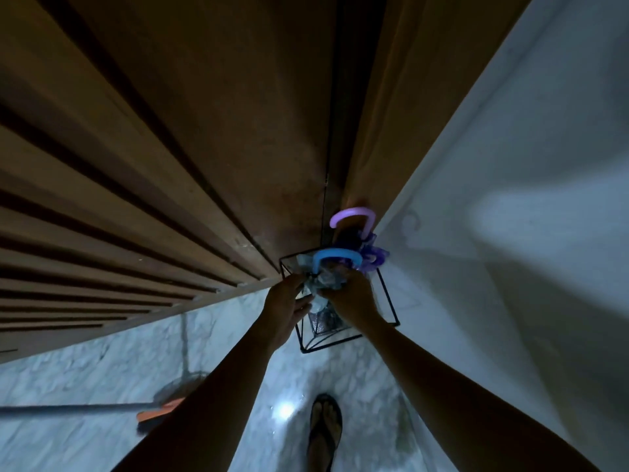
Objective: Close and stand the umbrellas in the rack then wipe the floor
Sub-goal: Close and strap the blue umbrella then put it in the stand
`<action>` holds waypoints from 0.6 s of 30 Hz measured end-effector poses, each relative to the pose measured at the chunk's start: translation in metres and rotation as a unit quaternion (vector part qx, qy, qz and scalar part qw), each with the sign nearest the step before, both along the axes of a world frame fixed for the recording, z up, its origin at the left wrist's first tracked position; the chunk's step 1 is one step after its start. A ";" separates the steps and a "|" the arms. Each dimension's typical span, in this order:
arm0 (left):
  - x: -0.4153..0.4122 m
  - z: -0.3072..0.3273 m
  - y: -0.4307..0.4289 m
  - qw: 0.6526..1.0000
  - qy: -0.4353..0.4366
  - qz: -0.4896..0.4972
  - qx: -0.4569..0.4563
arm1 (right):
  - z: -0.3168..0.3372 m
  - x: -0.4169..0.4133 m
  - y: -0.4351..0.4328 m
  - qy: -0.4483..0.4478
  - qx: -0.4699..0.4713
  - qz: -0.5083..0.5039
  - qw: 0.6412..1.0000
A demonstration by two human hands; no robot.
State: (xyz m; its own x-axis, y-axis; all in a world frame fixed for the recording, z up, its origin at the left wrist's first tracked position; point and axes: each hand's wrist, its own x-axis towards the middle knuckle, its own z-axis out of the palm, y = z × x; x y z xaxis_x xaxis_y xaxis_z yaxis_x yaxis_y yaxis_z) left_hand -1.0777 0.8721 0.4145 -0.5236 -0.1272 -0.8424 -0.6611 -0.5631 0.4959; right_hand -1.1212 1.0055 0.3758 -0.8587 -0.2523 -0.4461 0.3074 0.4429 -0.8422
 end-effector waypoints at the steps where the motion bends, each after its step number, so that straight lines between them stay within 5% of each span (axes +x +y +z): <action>1: -0.002 -0.005 -0.001 1.000 0.000 0.009 0.007 | -0.004 0.000 -0.002 0.009 -0.008 -0.016 1.000; 10: -0.022 -0.011 -0.017 1.000 0.006 0.016 0.018 | -0.018 -0.001 -0.029 0.154 0.025 -0.074 0.985; 18: 0.000 0.034 -0.029 0.995 -0.048 -0.059 -0.058 | 0.018 0.017 -0.035 0.084 0.051 -0.089 0.991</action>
